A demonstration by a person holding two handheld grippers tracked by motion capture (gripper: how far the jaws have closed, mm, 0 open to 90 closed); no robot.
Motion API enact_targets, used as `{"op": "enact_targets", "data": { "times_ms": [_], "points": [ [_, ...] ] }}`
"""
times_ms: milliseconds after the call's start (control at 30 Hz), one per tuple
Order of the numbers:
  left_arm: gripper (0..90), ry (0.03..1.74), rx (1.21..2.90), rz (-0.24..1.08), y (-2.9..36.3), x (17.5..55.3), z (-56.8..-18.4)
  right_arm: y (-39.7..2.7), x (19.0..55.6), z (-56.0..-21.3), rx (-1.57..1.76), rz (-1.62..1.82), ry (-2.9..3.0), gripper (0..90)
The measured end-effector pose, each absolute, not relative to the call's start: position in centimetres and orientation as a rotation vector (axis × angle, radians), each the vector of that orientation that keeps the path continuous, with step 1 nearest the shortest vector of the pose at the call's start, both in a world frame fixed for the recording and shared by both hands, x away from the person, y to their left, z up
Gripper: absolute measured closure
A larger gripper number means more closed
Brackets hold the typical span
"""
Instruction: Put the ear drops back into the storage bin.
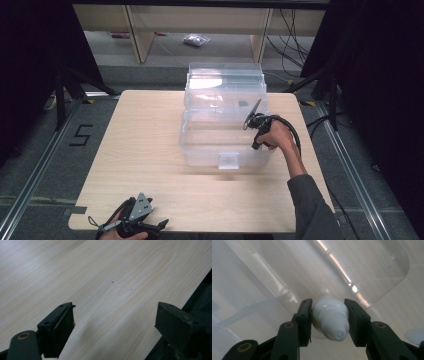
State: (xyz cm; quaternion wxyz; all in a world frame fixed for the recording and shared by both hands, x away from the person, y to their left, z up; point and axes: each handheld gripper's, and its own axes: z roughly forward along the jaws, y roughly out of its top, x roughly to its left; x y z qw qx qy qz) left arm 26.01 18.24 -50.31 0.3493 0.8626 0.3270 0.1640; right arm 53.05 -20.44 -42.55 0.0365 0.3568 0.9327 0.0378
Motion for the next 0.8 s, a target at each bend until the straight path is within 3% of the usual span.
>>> {"op": "enact_targets", "data": {
  "times_ms": [633,800],
  "points": [
    [15.1,0.858,2.216,0.421,18.1,26.0,-50.4,-20.4,53.1,-43.6,1.143,0.106,2.878,59.4],
    [15.1,0.850,2.228,0.424,18.2,26.0,-50.4,-20.6,53.0,-43.2,1.139,0.170,2.861,49.6]
  ]
}}
